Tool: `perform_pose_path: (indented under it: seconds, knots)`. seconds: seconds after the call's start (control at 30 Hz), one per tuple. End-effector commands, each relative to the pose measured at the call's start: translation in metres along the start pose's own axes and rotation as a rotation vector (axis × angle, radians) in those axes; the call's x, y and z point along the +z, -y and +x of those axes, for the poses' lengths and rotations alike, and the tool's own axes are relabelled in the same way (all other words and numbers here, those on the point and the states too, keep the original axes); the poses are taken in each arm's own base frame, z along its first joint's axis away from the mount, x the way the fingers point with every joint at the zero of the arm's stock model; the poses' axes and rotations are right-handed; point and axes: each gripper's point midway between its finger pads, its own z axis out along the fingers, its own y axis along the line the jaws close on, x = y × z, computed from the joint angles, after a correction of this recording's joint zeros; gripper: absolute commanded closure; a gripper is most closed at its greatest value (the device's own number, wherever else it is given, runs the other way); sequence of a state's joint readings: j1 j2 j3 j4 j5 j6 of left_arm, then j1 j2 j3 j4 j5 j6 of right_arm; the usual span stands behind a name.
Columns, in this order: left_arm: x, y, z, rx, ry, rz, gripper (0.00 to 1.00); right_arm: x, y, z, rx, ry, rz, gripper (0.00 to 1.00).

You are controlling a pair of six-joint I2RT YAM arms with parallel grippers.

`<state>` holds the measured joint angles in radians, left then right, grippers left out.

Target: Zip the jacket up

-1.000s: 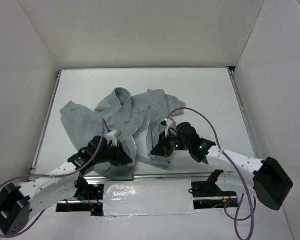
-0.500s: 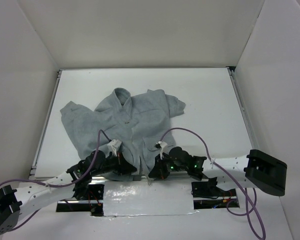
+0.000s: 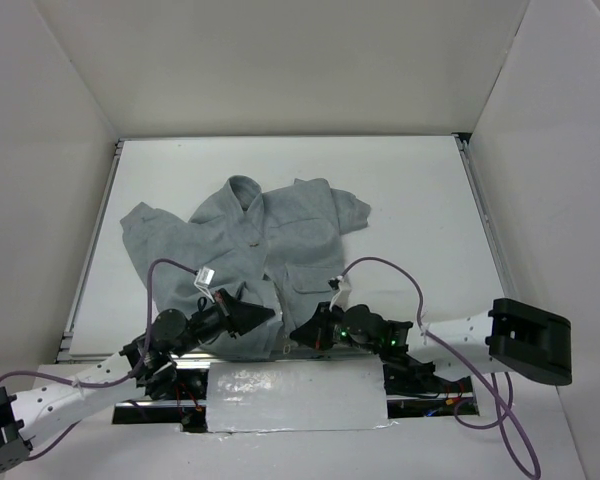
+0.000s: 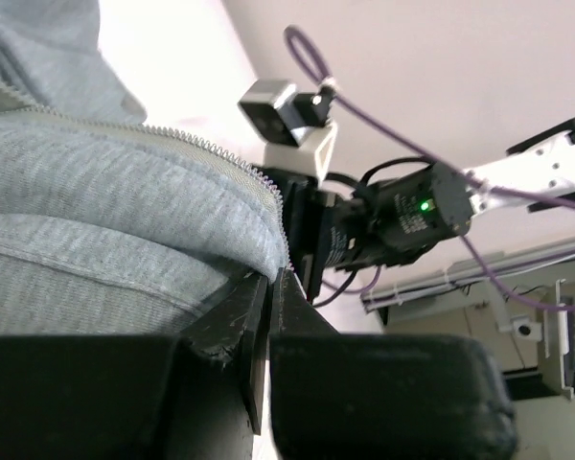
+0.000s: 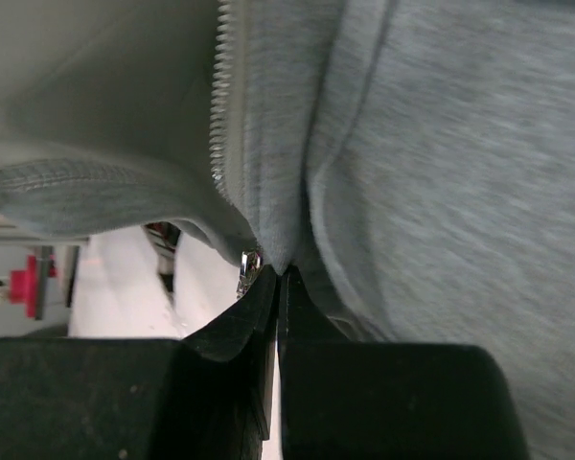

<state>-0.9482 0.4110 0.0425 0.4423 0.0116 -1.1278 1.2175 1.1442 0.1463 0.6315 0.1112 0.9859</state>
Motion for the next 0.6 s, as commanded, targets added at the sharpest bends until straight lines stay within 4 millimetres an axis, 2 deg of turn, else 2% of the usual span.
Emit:
perform_pose_path:
  seconds: [0.0,0.07,0.27,0.43,0.57]
  knots:
    - [-0.015,-0.070,0.029,-0.025,0.020,-0.118,1.00,0.010,-0.035,-0.017,0.083,0.054,-0.090,1.00]
    - [-0.015,-0.070,0.030,-0.007,0.016,-0.118,1.00,0.009,-0.044,-0.018,0.116,0.054,-0.140,1.00]
    - [-0.019,-0.086,0.046,0.047,-0.054,-0.170,1.00,0.004,-0.049,-0.013,0.113,0.017,-0.155,1.00]
    - [-0.021,-0.090,0.057,0.094,-0.107,-0.175,1.00,-0.013,-0.059,-0.024,0.101,0.054,-0.204,1.00]
    - [-0.022,-0.095,0.060,0.106,-0.113,-0.194,1.00,-0.020,-0.045,-0.028,0.097,0.086,-0.151,1.00]
